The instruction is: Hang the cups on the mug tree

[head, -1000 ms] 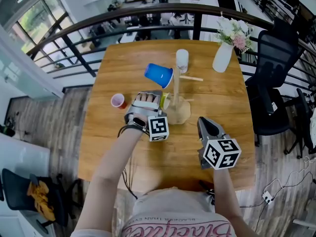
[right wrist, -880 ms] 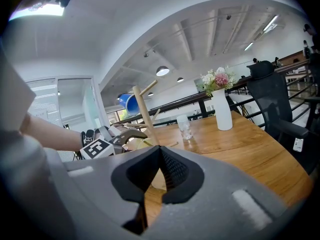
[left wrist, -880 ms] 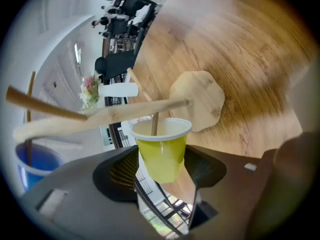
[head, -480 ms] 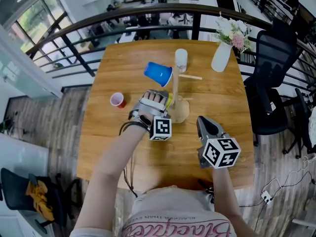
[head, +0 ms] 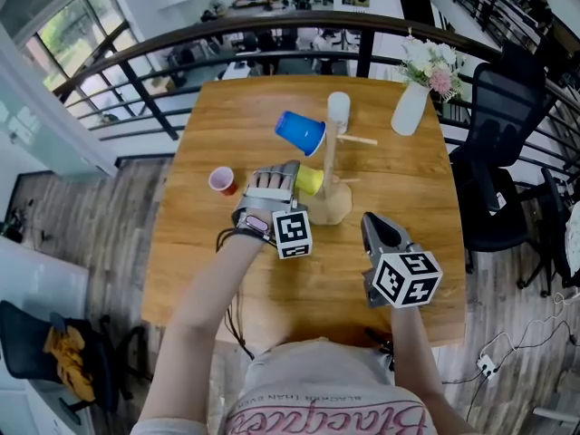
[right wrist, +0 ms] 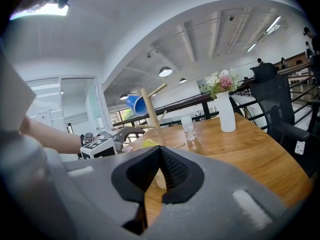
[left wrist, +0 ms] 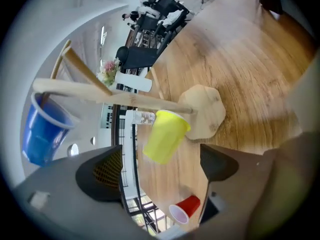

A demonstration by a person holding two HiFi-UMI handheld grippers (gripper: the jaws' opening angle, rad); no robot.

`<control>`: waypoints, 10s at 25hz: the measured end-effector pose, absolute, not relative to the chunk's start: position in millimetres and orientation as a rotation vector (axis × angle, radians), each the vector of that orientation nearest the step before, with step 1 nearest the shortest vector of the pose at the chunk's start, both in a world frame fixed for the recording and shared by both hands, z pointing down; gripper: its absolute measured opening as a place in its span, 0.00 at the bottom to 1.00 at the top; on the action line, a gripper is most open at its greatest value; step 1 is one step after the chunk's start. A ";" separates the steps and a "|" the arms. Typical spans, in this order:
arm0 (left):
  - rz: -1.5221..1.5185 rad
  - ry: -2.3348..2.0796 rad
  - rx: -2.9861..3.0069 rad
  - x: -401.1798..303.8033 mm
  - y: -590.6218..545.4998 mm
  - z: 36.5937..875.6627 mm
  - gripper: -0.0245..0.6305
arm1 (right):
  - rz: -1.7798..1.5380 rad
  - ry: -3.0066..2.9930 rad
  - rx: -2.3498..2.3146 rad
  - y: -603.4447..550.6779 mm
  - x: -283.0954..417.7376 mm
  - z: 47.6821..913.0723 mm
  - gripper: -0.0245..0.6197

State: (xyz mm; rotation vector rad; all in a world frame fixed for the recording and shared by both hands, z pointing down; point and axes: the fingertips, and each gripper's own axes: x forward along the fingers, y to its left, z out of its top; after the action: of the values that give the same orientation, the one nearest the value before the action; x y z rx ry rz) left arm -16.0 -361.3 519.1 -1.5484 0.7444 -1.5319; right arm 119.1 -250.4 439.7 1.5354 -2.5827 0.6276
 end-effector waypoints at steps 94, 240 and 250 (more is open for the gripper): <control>-0.616 2.194 -2.445 -220.7 -370.4 544.3 0.47 | 0.635 -2.338 1.477 -180.0 46.0 498.9 0.04; 0.090 1.624 -2.383 -105.3 -189.8 283.5 0.06 | -0.312 -2.468 1.807 -146.6 100.5 281.4 0.04; 0.115 1.627 -2.267 -101.2 -155.5 241.7 0.06 | -0.338 -2.548 1.744 -127.6 109.1 254.9 0.04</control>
State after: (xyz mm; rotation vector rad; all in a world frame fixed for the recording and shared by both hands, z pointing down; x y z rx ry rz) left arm -101.2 -155.5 241.7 -2.2667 1.6267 0.1155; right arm 109.1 -127.6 254.9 1.7437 -2.5485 -0.3385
